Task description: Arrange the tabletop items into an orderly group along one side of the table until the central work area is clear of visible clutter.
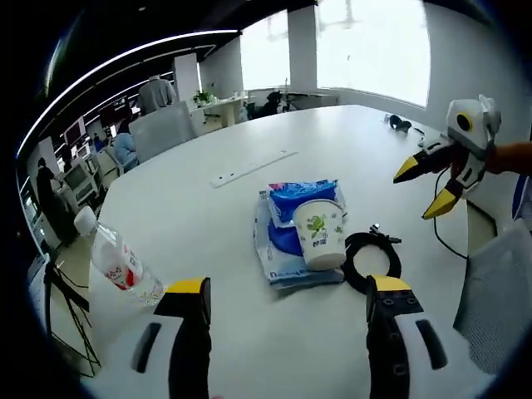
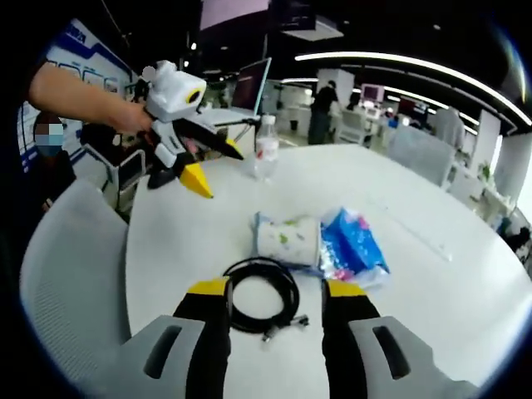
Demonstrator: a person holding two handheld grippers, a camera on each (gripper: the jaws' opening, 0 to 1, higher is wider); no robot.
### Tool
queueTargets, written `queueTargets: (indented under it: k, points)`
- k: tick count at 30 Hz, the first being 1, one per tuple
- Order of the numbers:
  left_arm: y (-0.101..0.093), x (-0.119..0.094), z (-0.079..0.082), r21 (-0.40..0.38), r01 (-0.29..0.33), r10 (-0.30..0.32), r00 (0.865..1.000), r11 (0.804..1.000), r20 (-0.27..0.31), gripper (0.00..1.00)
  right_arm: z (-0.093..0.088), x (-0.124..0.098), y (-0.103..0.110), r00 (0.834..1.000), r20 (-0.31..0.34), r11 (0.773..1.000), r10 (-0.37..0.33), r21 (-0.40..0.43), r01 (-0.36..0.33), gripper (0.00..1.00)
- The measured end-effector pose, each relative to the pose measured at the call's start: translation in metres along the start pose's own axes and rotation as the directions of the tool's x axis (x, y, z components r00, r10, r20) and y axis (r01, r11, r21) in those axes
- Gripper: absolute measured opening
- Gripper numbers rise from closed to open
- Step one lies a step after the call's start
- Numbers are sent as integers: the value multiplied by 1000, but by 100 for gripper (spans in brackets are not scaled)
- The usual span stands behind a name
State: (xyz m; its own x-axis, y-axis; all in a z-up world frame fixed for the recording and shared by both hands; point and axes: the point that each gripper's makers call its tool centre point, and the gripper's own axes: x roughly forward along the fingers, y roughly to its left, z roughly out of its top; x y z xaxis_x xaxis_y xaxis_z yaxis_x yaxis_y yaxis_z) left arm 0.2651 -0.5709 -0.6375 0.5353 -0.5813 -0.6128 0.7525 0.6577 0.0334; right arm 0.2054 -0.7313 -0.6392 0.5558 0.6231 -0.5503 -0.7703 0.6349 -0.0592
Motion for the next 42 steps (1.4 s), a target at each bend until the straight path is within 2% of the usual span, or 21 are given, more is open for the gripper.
queueTargets:
  k: [17,42]
  points:
    - [-12,7,-2,-16,44,-44,999,999,8,73,-6,19,-8,1000,-20,1000,13,4,-13,36]
    - [-27,18,3,-31,111,-109,993,993,52,72,-2,41,-20,1000,-10,999,22,40,-21,35]
